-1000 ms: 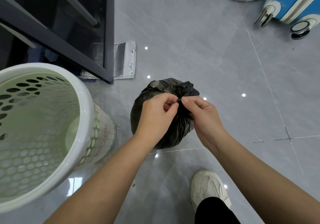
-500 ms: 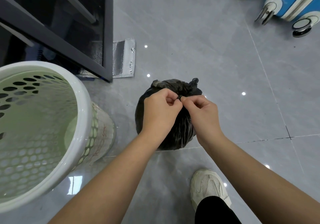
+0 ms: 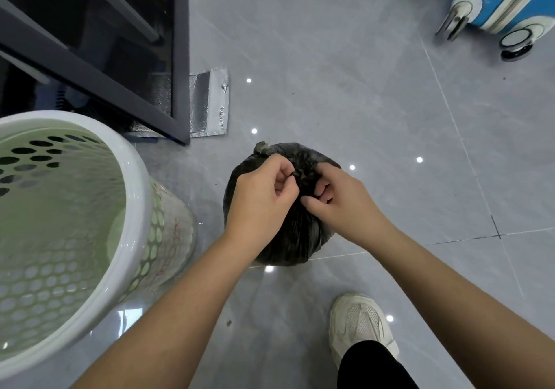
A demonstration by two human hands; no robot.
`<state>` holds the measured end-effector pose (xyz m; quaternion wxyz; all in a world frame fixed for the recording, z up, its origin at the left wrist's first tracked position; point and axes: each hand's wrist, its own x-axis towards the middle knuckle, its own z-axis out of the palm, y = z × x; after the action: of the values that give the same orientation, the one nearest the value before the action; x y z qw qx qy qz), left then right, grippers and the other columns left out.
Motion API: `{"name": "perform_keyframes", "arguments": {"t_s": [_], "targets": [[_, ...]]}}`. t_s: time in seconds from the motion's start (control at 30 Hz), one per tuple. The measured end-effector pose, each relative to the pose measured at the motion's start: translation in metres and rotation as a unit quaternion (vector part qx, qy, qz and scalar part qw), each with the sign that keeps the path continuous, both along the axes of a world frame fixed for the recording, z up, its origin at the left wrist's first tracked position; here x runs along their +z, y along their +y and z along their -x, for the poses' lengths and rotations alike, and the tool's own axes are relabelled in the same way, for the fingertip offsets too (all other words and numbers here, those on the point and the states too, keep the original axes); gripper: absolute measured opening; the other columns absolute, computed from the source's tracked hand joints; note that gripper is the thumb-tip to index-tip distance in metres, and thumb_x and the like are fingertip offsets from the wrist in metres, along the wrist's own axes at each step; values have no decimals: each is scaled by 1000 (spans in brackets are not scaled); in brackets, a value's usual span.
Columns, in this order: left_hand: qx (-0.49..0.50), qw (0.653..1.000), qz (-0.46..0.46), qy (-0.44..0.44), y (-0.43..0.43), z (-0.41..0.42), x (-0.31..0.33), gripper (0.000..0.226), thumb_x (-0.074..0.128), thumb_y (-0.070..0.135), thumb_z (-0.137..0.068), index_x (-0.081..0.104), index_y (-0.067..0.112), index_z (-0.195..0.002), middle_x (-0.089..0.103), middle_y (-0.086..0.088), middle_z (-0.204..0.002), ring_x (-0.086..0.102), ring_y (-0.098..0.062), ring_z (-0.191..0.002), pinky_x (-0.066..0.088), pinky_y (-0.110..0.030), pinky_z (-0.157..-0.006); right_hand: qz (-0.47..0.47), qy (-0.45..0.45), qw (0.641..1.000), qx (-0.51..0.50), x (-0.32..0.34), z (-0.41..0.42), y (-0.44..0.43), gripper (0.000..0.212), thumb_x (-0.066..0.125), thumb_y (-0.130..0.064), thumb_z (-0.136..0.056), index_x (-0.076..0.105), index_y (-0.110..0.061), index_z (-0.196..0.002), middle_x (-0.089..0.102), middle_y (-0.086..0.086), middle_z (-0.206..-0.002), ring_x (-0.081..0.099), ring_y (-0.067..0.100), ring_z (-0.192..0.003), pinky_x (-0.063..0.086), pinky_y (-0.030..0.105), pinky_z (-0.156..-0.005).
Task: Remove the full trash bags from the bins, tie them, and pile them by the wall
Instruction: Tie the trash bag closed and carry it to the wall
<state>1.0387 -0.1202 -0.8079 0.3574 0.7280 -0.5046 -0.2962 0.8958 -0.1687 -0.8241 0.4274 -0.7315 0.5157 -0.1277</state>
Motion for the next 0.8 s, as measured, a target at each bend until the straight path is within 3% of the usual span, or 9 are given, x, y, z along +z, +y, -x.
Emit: {"name": "perform_keyframes", "arguments": {"t_s": [0.07,0.2,0.27,0.33,0.43,0.5,0.6,0.67,0.8], "targets": [[-1,1000,-3,24,1,-3,0,5,55,18,-83,55,23,-83,64,2,-72,65,-12,-70,54,-36,-73,48,27,998,24,-7,-1,0,18,67,-22,-79,53,-19,-89,52,-3,-77,51,16,-73,41,26,-66],[-12,999,-17,49,6,-6,-5,3,47,23,-82,48,26,-83,64,-11,-73,66,-30,-72,54,-50,-72,44,37,998,25,-17,0,1,23,69,-26,-79,47,-21,-73,51,-1,-78,53,18,-71,46,33,-67],[-21,998,-34,49,8,-9,-7,3,47,24,-85,48,26,-85,64,-10,-74,66,-29,-74,54,-51,-72,51,66,996,36,-21,3,4,27,70,-29,-79,43,-25,-73,47,-5,-80,51,17,-72,45,33,-64],[-38,997,-58,26,9,-14,-10,4,51,23,-88,49,27,-86,65,0,-77,66,-21,-77,54,-47,-74,103,85,990,38,-26,4,4,16,70,-30,-80,56,-22,-84,47,-4,-88,49,17,-79,43,32,-65],[-86,989,-72,-99,16,-26,-17,9,60,26,-86,56,26,-94,62,12,-90,60,-10,-88,51,-34,-77,188,94,976,50,-35,6,-1,13,73,-22,-78,68,-14,-87,53,4,-95,51,25,-87,46,36,-71],[-120,961,-88,-232,22,-31,-24,30,65,34,-82,57,23,-109,56,9,-108,52,-14,-104,46,-31,-81,203,90,974,54,-38,7,-5,10,74,-19,-77,68,-12,-81,57,7,-94,54,29,-87,48,40,-74],[-132,931,-157,-304,23,-33,-42,49,69,41,-79,53,23,-122,49,2,-116,46,-20,-112,41,-34,-86,186,77,977,63,-43,8,-8,10,70,-22,-81,66,-13,-83,60,5,-90,55,28,-84,47,41,-75],[-127,930,-160,-306,22,-26,-53,41,70,36,-79,57,21,-115,52,-1,-108,50,-23,-104,43,-37,-84,161,61,982,72,-47,10,-6,11,69,-24,-83,65,-13,-83,59,1,-84,55,25,-81,46,40,-74],[-106,945,-82,-299,20,-22,-64,8,71,18,-79,63,15,-81,57,-1,-79,55,-26,-76,44,-35,-64,92,40,992,73,-54,24,-8,12,70,-24,-83,61,-17,-79,52,-7,-80,52,19,-78,45,35,-72]]}}
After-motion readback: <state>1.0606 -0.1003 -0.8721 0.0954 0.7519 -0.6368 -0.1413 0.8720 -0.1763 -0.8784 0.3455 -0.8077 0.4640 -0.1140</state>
